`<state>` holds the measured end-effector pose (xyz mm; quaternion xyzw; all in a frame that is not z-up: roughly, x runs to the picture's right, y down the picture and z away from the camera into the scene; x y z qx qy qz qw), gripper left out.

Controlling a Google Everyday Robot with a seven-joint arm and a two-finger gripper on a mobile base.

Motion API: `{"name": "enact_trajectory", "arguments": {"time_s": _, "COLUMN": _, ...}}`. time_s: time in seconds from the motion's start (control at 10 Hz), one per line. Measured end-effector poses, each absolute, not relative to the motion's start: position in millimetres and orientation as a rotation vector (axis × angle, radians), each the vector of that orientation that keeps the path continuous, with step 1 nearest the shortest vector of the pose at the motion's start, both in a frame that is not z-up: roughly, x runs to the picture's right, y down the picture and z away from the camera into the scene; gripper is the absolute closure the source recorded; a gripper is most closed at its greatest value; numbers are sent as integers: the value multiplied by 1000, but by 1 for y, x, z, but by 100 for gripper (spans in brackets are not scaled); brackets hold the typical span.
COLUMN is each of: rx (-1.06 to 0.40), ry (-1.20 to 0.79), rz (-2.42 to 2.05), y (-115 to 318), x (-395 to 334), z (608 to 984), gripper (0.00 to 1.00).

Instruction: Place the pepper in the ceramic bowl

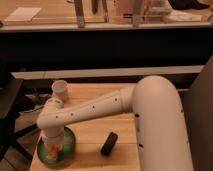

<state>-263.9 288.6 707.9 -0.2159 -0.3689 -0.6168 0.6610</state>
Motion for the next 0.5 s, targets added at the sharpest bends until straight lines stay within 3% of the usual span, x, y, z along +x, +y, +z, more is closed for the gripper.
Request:
{"name": "enact_trajectory", "arguments": {"time_s": 0.2, "rx": -488, "ry": -833, "rz": -1396, "y": 301, "x": -264, "z": 712, "gripper": 23}}
{"name": "enact_trajectory", "arguments": {"time_s": 0.5, "rx": -489, "ry": -829, "rz": -1396, "y": 291, "x": -262, "z": 709, "gripper": 20}}
